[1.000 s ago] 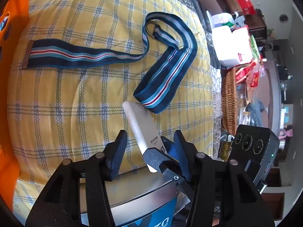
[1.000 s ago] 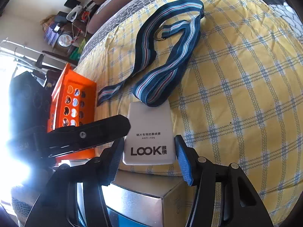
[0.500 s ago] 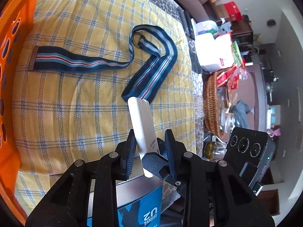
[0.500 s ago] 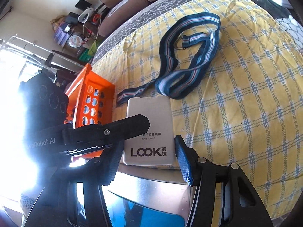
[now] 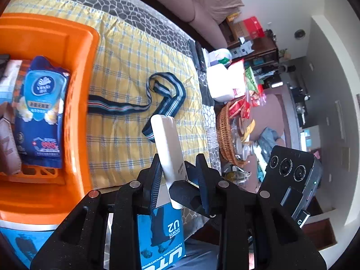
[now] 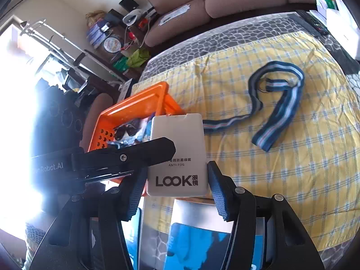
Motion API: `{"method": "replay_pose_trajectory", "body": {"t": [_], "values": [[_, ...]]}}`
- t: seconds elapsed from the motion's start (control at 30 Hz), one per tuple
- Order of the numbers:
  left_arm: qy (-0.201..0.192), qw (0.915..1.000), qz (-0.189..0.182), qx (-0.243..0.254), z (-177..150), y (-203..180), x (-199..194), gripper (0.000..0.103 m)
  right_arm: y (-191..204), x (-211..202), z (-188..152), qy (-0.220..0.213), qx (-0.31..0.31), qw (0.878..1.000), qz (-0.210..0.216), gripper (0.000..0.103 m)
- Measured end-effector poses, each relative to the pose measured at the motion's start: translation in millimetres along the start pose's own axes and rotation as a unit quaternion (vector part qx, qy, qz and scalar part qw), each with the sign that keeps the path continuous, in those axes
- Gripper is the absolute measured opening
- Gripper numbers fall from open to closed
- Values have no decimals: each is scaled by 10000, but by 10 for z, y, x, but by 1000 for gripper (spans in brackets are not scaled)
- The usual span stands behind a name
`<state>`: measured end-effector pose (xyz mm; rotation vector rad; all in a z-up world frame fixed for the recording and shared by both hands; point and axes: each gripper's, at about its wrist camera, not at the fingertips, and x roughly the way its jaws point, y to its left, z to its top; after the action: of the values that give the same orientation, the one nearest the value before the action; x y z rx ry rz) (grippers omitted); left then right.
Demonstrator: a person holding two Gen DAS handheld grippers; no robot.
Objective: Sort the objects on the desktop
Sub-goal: 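Carry the LOOK card into the orange basket and open the right tool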
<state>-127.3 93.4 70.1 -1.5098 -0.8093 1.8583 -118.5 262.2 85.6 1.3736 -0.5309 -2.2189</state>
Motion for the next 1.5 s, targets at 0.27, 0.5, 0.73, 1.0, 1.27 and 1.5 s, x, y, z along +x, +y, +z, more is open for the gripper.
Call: {"method": "replay_pose_trajectory", "body": {"t": [0.27,0.5,0.73,1.0,1.27,1.5], "values": [[-234,9995,140,-151,118,602,-716,26,828,536,67,247,-623,9978,-4,56],[-171,9987,304,-358,220,1088,-764,26,1214,1145,15,488,-1062,9923,-414,56],[-44,9983,197,-555,309,1390,-580,26,1202,1437,-41,660,-1120,9880,-836,56],[86,9983,347,-471,341,1450,-403,26,1231,1572,-152,834,-1470,9753,-1422,56],[236,9972,674,-227,359,1367,-293,26,1225,1699,-246,1030,-1596,9684,-1619,56],[256,9965,769,-212,345,1374,-263,26,1257,1598,-219,1009,-1666,9669,-1646,56]]}}
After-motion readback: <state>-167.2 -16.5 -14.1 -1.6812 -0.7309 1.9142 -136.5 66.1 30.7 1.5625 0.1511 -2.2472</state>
